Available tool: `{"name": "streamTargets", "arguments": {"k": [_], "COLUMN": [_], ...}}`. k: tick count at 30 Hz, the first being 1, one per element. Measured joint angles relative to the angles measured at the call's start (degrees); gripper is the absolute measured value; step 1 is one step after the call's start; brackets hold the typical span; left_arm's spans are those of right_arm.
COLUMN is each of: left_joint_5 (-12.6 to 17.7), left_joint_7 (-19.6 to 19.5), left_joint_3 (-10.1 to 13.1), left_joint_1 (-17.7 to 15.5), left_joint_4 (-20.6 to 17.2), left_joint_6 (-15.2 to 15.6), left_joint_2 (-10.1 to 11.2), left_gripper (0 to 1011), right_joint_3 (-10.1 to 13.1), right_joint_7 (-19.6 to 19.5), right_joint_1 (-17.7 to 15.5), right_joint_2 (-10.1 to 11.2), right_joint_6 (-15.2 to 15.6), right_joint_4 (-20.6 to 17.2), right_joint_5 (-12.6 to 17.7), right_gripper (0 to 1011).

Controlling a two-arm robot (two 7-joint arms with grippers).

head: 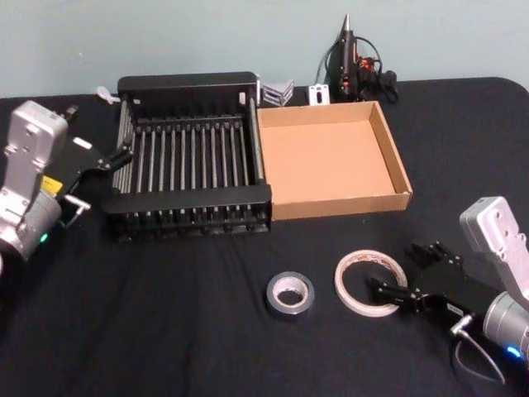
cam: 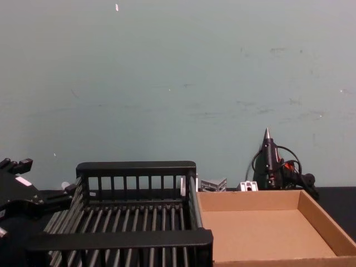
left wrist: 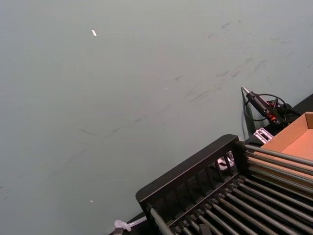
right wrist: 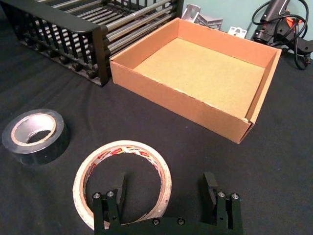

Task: Pick up the white tape and place it into the black box , Pick up the silver tape and place it into the brown box.

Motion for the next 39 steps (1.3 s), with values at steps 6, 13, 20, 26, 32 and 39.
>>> {"name": "streamTargets", "arguments": {"k": [6, 13, 20, 26, 32, 39], "left_joint_5": [0.0, 0.0, 0.0, 0.0, 0.0, 0.0], "left_joint_7": [0.0, 0.0, 0.0, 0.0, 0.0, 0.0], "left_joint_3": [0.0, 0.0, 0.0, 0.0, 0.0, 0.0], "left_joint_1": [0.0, 0.0, 0.0, 0.0, 0.0, 0.0], "left_joint_4": [0.0, 0.0, 0.0, 0.0, 0.0, 0.0], "left_joint_6": [0.0, 0.0, 0.0, 0.0, 0.0, 0.0], "left_joint_2": [0.0, 0.0, 0.0, 0.0, 0.0, 0.0], "left_gripper": [1001, 1001, 1001, 1001, 1001, 1001], "right_joint_3": [0.5, 1.2, 1.8, 2.1, 2.3, 2.3], "right_joint_7": [0.5, 1.5, 2.1, 2.4, 2.6, 2.6], "right_joint_1": [0.2, -0.1, -0.5, -0.7, -0.7, -0.7], "right_joint_2": [-0.9, -1.6, -2.2, -2.6, -2.9, -2.9], "right_joint_6": [0.0, 0.2, 0.5, 1.0, 1.2, 1.2], "right_joint_4": [0.6, 0.8, 0.8, 0.8, 0.8, 0.8], "right_joint_5": [-0.5, -1.2, -1.8, -2.3, -2.7, -2.7], "right_gripper": [1002, 1002, 1000, 1002, 1002, 1002]}}
